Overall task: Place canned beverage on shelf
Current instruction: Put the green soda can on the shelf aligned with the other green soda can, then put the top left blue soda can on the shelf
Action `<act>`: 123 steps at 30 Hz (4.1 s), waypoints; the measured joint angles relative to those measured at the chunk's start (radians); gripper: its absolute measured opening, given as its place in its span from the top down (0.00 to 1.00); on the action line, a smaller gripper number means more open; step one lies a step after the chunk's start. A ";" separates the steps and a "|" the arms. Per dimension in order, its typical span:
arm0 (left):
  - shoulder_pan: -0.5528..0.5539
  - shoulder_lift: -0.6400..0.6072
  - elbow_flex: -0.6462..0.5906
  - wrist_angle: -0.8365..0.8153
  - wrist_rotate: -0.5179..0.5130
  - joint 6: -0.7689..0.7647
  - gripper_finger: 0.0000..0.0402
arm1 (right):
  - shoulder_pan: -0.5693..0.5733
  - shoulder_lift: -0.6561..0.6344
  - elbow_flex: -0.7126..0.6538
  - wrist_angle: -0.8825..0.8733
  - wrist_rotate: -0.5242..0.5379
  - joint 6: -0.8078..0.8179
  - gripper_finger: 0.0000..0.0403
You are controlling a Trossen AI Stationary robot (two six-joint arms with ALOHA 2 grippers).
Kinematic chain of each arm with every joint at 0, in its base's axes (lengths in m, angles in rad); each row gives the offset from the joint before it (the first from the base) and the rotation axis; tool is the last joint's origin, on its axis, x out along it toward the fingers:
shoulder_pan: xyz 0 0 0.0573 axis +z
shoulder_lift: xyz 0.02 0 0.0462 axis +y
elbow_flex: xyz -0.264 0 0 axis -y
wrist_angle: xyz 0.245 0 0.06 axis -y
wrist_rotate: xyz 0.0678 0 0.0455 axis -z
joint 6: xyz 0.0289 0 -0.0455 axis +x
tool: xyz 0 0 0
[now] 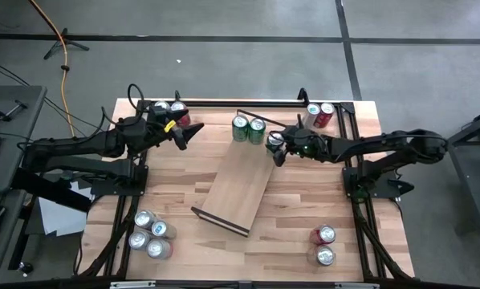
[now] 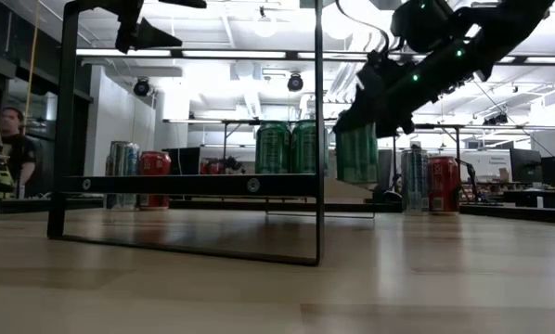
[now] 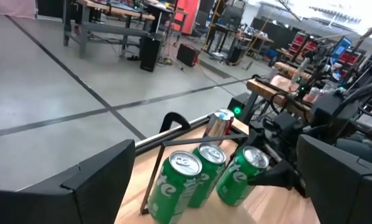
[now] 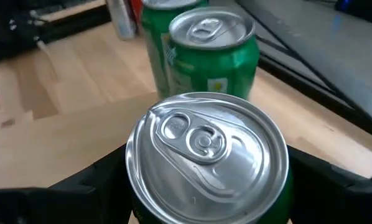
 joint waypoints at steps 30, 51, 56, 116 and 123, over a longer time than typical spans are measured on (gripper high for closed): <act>0.000 0.000 0.001 -0.003 0.006 0.031 0.07 | -0.004 -0.112 0.002 0.098 0.069 -0.059 0.05; 0.000 0.000 0.001 -0.019 0.039 0.049 0.07 | 0.229 -0.344 0.003 -0.408 -0.068 0.432 0.97; 0.000 0.000 0.001 -0.032 0.042 0.061 0.07 | 0.236 -0.344 0.003 -0.581 0.043 0.584 0.97; 0.001 -0.065 0.024 0.011 0.220 0.072 0.08 | 0.003 -0.300 0.002 0.174 -0.320 0.327 1.00; -0.001 -0.067 0.024 0.107 0.441 0.014 0.13 | 0.003 -0.298 0.003 0.409 -0.401 0.278 1.00</act>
